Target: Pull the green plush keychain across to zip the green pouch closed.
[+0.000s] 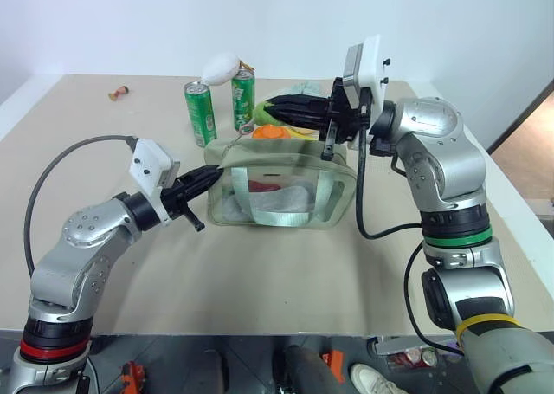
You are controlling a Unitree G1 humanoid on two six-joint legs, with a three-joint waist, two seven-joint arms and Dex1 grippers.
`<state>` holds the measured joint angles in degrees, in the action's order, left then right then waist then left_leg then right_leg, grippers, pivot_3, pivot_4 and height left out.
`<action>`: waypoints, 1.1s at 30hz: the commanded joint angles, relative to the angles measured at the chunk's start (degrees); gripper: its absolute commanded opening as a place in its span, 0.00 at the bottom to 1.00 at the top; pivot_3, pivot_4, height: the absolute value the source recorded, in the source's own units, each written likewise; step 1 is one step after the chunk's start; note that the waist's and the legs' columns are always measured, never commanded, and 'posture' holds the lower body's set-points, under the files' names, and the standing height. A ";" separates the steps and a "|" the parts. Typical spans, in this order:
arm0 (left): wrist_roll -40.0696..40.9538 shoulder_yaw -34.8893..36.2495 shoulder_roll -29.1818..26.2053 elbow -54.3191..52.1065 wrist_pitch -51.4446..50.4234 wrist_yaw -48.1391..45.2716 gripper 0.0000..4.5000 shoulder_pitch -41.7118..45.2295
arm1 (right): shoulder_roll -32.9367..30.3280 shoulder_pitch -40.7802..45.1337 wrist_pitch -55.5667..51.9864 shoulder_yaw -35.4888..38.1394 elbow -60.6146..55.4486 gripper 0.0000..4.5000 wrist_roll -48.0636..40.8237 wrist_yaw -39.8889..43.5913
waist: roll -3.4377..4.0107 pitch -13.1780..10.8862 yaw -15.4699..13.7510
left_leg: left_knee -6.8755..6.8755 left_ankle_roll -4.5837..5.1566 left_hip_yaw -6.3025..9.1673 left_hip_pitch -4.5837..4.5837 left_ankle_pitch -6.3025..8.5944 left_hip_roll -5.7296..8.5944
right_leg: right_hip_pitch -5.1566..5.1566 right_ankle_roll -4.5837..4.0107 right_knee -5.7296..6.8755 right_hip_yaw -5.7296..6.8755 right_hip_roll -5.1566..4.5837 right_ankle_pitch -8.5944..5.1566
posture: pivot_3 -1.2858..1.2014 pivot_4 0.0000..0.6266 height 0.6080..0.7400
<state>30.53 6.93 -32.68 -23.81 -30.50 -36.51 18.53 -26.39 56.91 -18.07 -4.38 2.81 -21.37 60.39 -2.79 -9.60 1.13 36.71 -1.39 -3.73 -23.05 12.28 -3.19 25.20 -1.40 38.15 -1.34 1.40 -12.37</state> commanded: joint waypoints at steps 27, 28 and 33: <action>2.12 3.41 -4.10 -0.11 -1.96 0.01 0.00 -1.20 | -7.25 6.22 10.77 4.83 11.34 0.01 2.20 1.76 | 0.03 -0.02 0.10 | -0.09 0.00 0.00 -0.03 0.00 -0.02 | 0.07 -0.04 -0.04 0.00 0.02 -0.04 | 0.52 0.24 1.00; 2.18 3.33 -3.91 -0.06 -1.77 0.09 0.00 -1.03 | -7.45 6.10 10.85 4.99 11.32 0.01 2.26 1.67 | 0.03 -0.02 0.12 | -0.09 0.00 0.00 -0.01 0.00 -0.05 | 0.07 -0.04 -0.04 -0.04 0.05 -0.04 | 0.52 0.24 1.00; 1.70 1.82 -3.38 -0.10 -1.46 -0.20 0.00 -0.47 | -7.05 4.29 8.00 4.70 8.76 0.01 1.29 0.94 | 0.04 -0.03 0.12 | -0.10 0.00 -0.01 0.02 0.00 -0.15 | 0.07 -0.08 -0.02 -0.04 0.17 -0.03 | 0.52 0.24 1.00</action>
<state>32.67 9.29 -35.99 -23.93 -32.26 -36.62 17.76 -33.26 61.10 -8.83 -1.27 14.43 -18.93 61.97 -2.75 -9.63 1.25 36.61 -1.39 -3.76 -23.03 12.28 -3.34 25.27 -1.49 38.13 -1.37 1.58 -12.40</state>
